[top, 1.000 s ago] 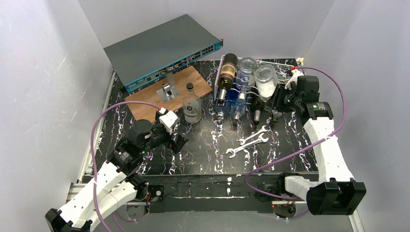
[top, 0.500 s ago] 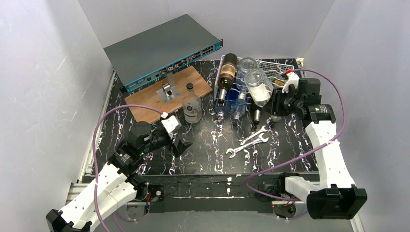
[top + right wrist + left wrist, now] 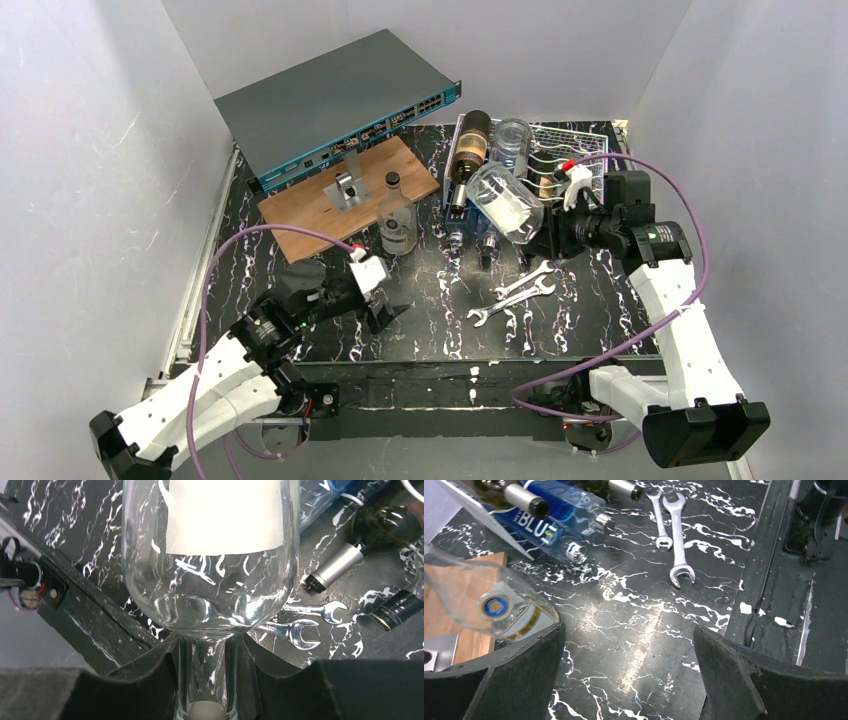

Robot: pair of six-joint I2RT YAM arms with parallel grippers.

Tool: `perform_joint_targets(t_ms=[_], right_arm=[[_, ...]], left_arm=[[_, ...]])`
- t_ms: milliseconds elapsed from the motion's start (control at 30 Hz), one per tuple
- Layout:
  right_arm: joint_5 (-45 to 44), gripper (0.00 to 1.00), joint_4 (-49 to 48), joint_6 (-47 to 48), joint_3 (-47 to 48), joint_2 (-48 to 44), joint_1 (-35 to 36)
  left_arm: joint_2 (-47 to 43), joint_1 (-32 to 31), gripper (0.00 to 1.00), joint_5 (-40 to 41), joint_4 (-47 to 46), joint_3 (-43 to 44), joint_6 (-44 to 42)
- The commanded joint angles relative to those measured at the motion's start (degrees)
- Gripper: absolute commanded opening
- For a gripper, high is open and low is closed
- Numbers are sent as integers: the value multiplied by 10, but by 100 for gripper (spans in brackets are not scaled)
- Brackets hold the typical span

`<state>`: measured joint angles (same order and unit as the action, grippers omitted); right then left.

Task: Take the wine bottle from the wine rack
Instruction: Place the wine bottle at the center of the board.

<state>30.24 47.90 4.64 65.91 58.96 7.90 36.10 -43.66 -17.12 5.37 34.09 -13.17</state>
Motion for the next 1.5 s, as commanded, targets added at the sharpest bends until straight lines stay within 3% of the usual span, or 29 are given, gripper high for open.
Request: perform_joint_targets(t_ms=[0,400,767,933,1067,1467], right_arm=[[65,1,-85,68,32,-29,28],[3,1,-63,142,-20,2,172],[-92,1,-51,188,-40,72,317],[-91,1,-61,199,-38,88,341],[-78,1,-64,218,-41,97,349],[-75,1,-55,215,-33,123,358]], left_arm=[[24,-65,98,78,-5,12,-43],[98,-171,98,186,-43,31,-181],[121,-180,98,116,-76,-9,-255],[167,-180,98,86,-106,-26,-234],[208,-180,98,79,-190,-55,-215],[294,-180,98,135,-331,-94,-201]])
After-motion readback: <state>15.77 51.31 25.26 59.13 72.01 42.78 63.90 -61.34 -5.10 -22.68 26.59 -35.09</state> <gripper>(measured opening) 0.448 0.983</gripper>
